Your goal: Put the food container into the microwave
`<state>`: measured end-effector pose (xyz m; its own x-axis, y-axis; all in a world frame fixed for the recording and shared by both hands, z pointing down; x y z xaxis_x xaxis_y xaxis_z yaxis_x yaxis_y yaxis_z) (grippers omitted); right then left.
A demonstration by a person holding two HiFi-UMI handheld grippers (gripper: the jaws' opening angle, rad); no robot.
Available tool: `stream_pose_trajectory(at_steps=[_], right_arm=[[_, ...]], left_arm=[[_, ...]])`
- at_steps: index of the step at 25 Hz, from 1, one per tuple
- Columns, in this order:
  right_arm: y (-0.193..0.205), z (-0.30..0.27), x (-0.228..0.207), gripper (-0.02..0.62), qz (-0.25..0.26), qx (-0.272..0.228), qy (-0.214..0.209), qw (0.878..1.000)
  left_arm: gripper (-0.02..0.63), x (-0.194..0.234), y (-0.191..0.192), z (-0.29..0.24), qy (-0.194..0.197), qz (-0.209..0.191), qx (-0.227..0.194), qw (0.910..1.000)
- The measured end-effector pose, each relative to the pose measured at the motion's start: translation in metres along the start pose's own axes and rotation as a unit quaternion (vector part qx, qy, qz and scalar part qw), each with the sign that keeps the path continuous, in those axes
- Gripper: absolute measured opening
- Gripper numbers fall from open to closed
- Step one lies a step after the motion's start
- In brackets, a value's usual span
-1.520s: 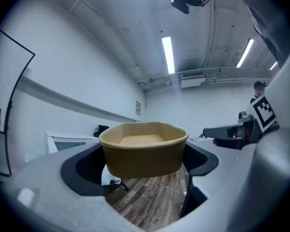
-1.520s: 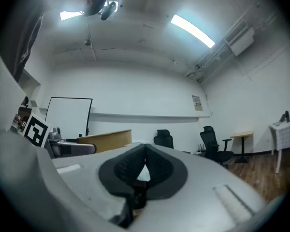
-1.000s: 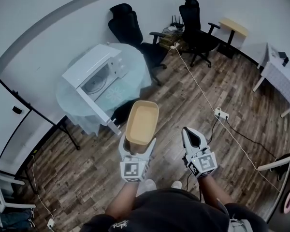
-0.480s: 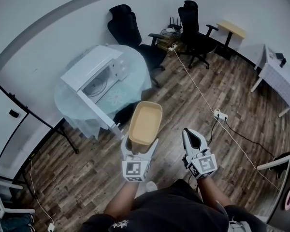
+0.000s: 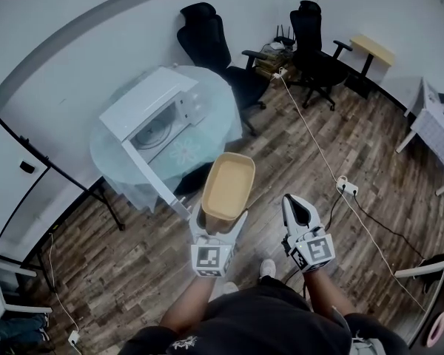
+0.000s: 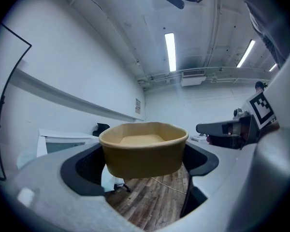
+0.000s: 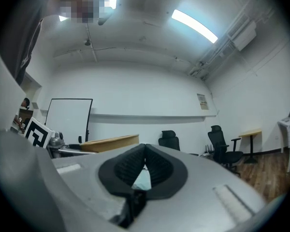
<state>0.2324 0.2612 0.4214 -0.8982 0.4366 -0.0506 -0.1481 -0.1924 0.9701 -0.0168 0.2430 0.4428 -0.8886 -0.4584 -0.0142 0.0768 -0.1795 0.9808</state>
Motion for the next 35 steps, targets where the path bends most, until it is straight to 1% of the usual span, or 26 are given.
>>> stream_pose_trajectory(at_steps=[8, 13, 19, 22, 26, 30, 35], right_arm=[[0.007, -0.039, -0.062, 0.002, -0.014, -0.001, -0.045, 0.999], [0.018, -0.052, -0.103, 0.002, -0.027, 0.006, -0.067, 0.997], [0.029, -0.059, -0.137, 0.002, -0.043, 0.011, -0.088, 0.995], [0.035, -0.065, -0.147, 0.002, -0.054, 0.010, -0.094, 0.994], [0.047, -0.080, -0.151, 0.002, -0.067, 0.015, -0.108, 0.992], [0.056, -0.108, -0.145, 0.002, -0.071, 0.019, -0.128, 0.989], [0.066, -0.151, -0.139, 0.002, -0.066, 0.026, -0.156, 0.985]], left_arm=[[0.500, -0.018, 0.004, -0.055, -0.037, -0.021, 0.004, 0.9991], [0.500, -0.037, 0.016, -0.083, -0.062, -0.029, 0.016, 0.9975], [0.500, -0.053, 0.024, -0.101, -0.087, -0.041, 0.036, 0.9947], [0.500, -0.055, 0.026, -0.107, -0.096, -0.048, 0.043, 0.9933], [0.500, -0.047, 0.031, -0.112, -0.117, -0.043, 0.054, 0.9908], [0.500, -0.026, 0.037, -0.117, -0.140, -0.039, 0.056, 0.9878], [0.500, 0.003, 0.046, -0.131, -0.163, -0.036, 0.052, 0.9846]])
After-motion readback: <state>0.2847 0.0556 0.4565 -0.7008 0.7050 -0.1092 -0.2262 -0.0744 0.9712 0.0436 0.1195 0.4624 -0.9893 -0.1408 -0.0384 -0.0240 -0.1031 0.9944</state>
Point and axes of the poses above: the fingertips, and each gripper's own axes: z backward along the fingers, x to its left, y out of its underside, the point moved 10 cm from there along z, backward along the fingers, and after that the axes turned 8 degrees about -x, right-handed, at the moved point
